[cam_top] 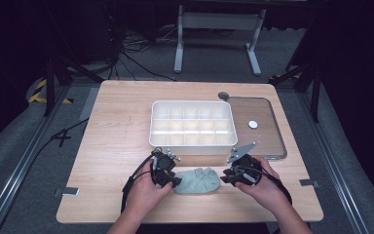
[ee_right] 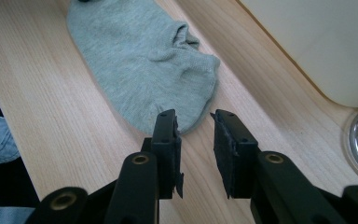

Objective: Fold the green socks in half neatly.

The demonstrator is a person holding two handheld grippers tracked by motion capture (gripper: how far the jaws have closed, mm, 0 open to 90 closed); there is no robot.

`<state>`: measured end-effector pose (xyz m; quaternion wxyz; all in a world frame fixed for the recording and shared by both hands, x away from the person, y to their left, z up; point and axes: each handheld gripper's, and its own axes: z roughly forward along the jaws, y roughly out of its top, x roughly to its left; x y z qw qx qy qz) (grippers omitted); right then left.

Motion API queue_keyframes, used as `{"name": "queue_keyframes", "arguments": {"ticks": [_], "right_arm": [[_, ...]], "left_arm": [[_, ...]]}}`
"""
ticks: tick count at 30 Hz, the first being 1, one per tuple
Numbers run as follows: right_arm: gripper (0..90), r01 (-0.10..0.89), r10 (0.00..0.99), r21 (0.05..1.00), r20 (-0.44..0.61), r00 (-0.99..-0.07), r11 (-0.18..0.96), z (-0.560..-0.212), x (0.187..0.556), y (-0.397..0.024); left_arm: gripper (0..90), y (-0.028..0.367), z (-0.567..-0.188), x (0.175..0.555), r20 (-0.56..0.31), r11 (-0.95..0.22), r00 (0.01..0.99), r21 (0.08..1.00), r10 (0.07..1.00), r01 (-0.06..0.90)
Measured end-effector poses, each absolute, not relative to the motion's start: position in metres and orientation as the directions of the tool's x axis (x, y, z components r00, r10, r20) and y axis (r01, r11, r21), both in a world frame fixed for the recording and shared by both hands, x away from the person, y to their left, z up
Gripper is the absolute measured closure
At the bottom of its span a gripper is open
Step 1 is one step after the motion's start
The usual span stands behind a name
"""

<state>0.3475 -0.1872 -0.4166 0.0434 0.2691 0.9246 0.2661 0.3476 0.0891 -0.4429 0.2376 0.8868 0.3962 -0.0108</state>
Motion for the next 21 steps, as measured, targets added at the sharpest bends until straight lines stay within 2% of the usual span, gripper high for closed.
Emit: {"name": "queue_keyframes", "arguments": {"ticks": [9,15,21], "right_arm": [[68.6,0.464,0.508,0.513,0.062,-0.859,0.723,-0.418,0.345,-0.183],[68.5,0.457,0.502,0.525,0.062,-0.862,0.718,-0.415,0.343,-0.178],[68.9,0.422,0.461,0.563,0.081,-0.884,0.711,-0.416,0.339,-0.158]], "left_arm": [[60.8,0.085,-0.448,0.346,-0.185,-0.586,0.680,0.381,0.710,0.715],[74.3,0.083,-0.449,0.346,-0.209,-0.568,0.671,0.391,0.712,0.724],[79.0,0.084,-0.450,0.347,-0.242,-0.545,0.653,0.389,0.717,0.742]]}}
